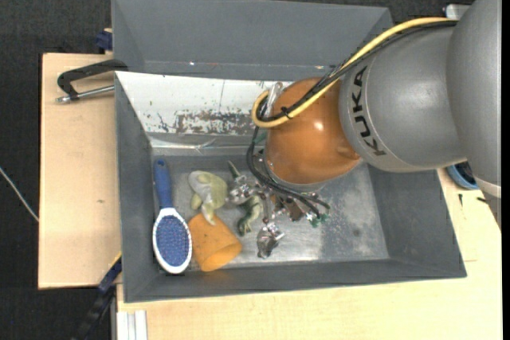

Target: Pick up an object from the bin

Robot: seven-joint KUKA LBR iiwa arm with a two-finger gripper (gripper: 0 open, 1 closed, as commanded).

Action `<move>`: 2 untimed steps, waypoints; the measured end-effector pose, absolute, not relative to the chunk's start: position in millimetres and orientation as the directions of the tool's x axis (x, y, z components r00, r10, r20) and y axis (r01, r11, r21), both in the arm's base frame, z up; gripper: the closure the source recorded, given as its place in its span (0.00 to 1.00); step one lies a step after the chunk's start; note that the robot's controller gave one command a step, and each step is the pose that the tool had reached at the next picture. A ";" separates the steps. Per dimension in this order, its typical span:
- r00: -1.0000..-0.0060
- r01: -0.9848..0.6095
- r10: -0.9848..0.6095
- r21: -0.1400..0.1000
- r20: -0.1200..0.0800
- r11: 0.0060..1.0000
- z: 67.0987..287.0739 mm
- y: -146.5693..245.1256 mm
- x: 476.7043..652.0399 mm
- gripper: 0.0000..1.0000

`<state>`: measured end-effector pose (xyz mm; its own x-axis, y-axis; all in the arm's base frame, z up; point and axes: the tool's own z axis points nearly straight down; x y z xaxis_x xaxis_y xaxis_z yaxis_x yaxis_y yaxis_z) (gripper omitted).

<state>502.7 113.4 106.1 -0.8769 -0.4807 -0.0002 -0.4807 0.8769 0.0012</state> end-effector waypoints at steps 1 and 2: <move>-0.825 -0.566 -0.566 0.000 -0.007 0.825 71.8 75.7 571.2 0.00; -0.824 -0.566 -0.566 -0.001 -0.008 0.824 73.8 77.2 570.9 1.00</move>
Offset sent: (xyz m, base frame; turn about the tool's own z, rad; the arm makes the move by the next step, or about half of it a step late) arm 0.0656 -0.0383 -0.0361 -0.1012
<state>570.9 77.2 73.8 -0.8244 -0.5659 -0.0083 -0.5659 0.8245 -0.0008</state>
